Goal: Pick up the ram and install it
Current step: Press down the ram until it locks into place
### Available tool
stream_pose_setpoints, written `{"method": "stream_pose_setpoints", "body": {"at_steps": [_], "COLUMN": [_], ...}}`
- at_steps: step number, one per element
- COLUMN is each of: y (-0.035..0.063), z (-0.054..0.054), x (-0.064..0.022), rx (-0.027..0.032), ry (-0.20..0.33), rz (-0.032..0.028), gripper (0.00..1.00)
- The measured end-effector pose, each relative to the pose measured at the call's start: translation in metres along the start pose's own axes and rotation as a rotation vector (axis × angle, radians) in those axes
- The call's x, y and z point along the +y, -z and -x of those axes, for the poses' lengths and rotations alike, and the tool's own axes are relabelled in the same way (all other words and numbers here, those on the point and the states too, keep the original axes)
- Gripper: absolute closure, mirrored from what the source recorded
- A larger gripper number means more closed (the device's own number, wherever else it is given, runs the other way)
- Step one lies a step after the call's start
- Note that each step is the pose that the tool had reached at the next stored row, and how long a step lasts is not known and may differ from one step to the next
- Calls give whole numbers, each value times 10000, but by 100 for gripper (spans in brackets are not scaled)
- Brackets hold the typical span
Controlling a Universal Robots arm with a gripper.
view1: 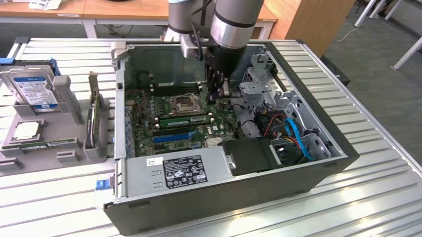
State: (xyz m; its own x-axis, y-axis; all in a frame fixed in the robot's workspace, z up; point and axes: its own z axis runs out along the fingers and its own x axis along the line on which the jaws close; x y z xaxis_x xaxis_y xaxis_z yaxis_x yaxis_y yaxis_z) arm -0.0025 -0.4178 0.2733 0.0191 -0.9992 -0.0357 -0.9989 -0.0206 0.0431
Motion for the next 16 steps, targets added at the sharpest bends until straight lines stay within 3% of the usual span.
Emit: {"method": "stream_pose_setpoints", "body": {"at_steps": [16], "y": [-137], "z": [-5], "x": [-6], "rx": [2], "ry": [0], "rz": [1], "gripper": [90]}}
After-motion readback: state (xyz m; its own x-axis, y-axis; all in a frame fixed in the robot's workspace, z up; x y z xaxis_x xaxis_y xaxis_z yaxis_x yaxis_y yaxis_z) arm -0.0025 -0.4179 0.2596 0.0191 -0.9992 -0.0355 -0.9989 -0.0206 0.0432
